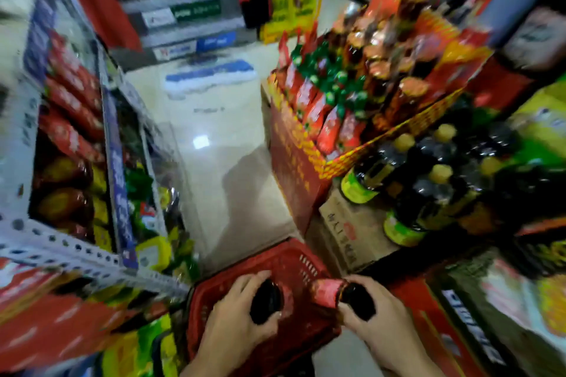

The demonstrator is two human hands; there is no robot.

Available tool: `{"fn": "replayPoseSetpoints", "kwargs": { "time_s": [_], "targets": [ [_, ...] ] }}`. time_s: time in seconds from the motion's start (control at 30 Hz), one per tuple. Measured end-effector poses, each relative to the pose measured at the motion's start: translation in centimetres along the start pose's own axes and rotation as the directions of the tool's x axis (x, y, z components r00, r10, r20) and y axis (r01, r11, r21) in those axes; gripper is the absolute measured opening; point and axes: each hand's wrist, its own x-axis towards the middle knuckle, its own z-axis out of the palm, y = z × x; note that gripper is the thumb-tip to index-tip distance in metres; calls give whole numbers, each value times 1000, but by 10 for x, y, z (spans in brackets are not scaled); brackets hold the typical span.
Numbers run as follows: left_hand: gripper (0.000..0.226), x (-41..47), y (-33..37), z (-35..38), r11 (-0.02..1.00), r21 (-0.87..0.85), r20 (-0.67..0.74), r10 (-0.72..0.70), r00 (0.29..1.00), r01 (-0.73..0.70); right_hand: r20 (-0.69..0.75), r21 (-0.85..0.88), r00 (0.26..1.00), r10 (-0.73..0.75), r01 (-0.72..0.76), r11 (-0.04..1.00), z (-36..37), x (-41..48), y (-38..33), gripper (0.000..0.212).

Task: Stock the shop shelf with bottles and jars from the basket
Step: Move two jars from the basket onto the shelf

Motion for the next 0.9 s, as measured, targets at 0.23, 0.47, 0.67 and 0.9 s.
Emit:
{"fn": "replayPoseSetpoints", "kwargs": {
  "time_s": [0.23, 0.47, 0.67, 0.9],
  "targets": [
    [73, -4, 104, -62, 947, 69, 187, 297, 936, -314, -268, 55, 963, -6, 21, 998, -62, -106, -13, 36],
    [68, -40, 209, -35, 809, -9, 401, 542, 739, -588, -580, 259, 793, 187, -38, 965, -95, -246, 36, 22],
    [70, -109, 318, 25, 624, -186, 544, 709, 450, -759, -712, 388, 584, 390, -135, 912, -117, -383, 90, 13],
    [63, -230, 433, 98, 381, -333, 552, 820, 149, -863, -824, 446, 303, 479, -175, 878, -126, -540, 164, 21]
  ]
}}
